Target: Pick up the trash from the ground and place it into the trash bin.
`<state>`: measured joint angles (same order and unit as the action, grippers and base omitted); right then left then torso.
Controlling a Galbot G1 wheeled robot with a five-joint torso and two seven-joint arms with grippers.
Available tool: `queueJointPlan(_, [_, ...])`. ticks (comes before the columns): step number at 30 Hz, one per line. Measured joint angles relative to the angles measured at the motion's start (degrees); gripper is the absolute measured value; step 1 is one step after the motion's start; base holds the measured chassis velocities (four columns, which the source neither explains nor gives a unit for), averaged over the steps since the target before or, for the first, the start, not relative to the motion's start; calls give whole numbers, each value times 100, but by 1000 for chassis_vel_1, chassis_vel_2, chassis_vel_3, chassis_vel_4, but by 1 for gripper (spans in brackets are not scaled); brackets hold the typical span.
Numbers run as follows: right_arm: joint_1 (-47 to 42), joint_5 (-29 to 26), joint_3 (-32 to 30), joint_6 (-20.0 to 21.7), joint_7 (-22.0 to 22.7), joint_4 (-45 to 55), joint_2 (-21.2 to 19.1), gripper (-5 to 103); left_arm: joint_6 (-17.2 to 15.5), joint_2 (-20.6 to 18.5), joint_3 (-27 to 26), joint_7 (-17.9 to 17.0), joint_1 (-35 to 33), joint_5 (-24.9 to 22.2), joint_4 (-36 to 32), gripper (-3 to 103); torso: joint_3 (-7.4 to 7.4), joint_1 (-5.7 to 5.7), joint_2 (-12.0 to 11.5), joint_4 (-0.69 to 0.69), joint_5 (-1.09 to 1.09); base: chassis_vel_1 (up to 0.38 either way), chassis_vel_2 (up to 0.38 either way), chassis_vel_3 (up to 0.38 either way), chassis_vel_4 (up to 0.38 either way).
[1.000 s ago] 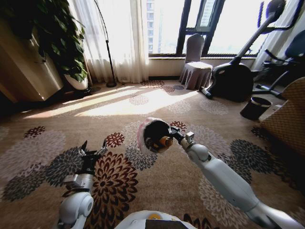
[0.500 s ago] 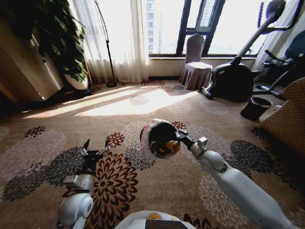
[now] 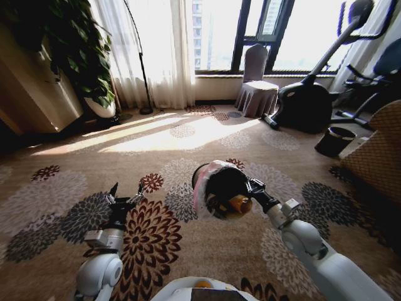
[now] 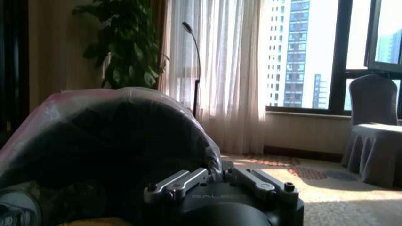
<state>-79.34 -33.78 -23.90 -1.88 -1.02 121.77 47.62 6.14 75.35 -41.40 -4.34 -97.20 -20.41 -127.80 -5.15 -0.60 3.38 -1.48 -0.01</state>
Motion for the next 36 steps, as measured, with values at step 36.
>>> queueJointPlan(36, [-2179, 963, -789, -323, -2, 1435, 1615, 0, 3, -1, 2, -3, -1, 1, 8, 100, 0, 0, -1, -1, 0, 90, -161, -87, 162])
